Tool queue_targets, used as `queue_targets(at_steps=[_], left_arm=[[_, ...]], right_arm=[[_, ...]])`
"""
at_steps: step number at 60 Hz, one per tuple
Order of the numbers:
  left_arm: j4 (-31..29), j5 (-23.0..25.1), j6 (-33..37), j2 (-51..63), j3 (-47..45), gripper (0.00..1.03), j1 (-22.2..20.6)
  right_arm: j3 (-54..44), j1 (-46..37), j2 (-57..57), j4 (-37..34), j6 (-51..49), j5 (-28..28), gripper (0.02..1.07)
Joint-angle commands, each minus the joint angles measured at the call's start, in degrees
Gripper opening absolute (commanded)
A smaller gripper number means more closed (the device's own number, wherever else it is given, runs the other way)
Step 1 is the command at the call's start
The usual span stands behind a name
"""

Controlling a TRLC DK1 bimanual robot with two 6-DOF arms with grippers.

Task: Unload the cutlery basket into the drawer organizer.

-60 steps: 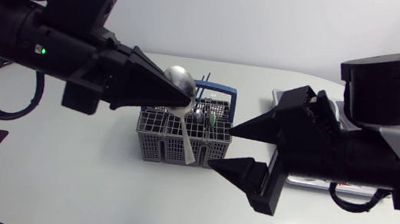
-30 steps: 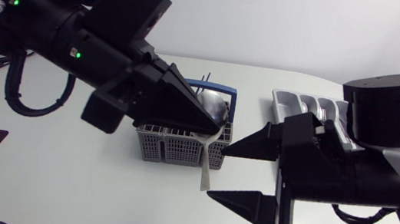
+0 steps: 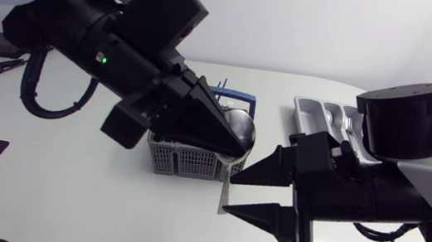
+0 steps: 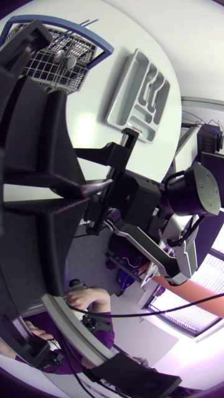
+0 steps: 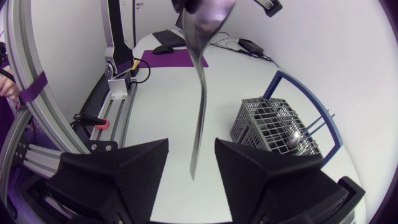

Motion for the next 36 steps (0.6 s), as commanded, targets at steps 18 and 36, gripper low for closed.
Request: queue_targets(at_steps=[18,36], left_arm=[[-4.68,2.22,4.22,2.02,3.80,0.05,-0.38],[-5.30,3.89,4.31,2.02,4.41,0.05,-0.21]], right_arm=[[-1.01,1.28,2.18,-2.77,-2.90,-3.28,0.22],[-1.27,2.16,3.67,-2.86,-2.90,-3.37,0.16]])
